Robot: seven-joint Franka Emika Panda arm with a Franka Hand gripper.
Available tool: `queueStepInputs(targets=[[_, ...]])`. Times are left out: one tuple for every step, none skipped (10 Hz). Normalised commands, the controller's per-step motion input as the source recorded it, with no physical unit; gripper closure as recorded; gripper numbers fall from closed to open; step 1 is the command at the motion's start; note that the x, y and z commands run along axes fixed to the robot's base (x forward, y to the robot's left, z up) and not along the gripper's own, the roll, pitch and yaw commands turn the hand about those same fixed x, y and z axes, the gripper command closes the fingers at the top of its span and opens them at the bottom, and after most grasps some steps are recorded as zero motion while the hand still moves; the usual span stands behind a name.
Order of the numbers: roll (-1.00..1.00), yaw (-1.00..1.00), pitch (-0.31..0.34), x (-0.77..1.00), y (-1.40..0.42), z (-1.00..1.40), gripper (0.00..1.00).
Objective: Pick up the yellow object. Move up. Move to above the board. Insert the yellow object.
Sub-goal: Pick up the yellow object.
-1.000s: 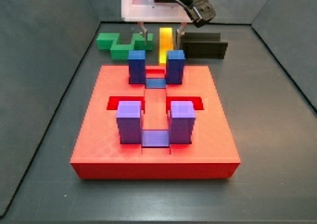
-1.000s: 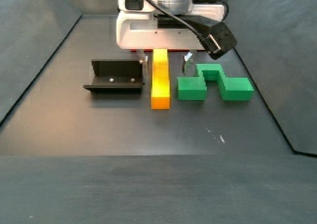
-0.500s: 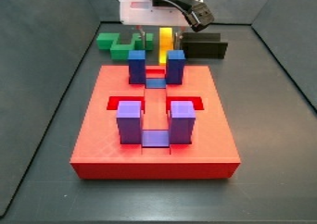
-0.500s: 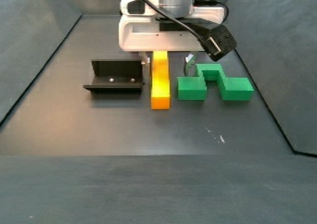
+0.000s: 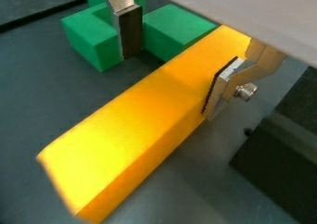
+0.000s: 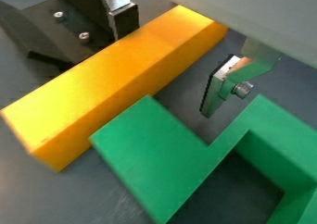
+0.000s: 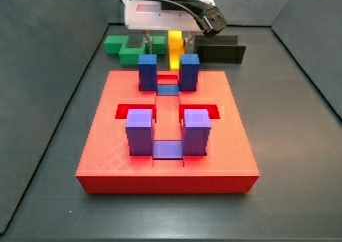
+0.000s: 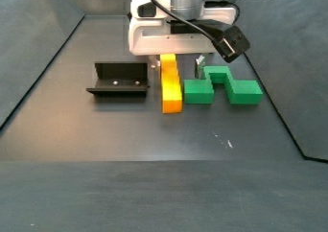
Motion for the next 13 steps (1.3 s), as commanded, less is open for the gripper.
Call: queueStepInputs(targets=[[0.11,0.10,0.000,0.00,-0.17,-0.03,0.00],[0.05,0.02,0.000,0.00,0.00,-0.05,0.00],[0.06,0.00,0.000,0.00,0.05,0.00,0.00],[0.03,0.00,0.000,0.00,0.09,-0.12,0.00],[0.00,0.00,0.000,0.00,0.13,-0.20,0.00],[0.01,0.00,0.000,0.00,0.03,-0.11,0.00],[0.00,0.00,0.000,0.00,0.00,-0.02,0.00],[0.01,0.00,0.000,0.00,0.00,0.00,0.00],[0.00,0.00,0.000,0.00,0.00,0.00,0.00],[0.00,0.00,0.000,0.00,0.00,0.00,1.00],[0.00,0.00,0.000,0.00,0.00,0.00,1.00],[0.00,0.00,0.000,0.00,0.00,0.00,1.00],[0.00,0.00,0.000,0.00,0.00,0.00,1.00]])
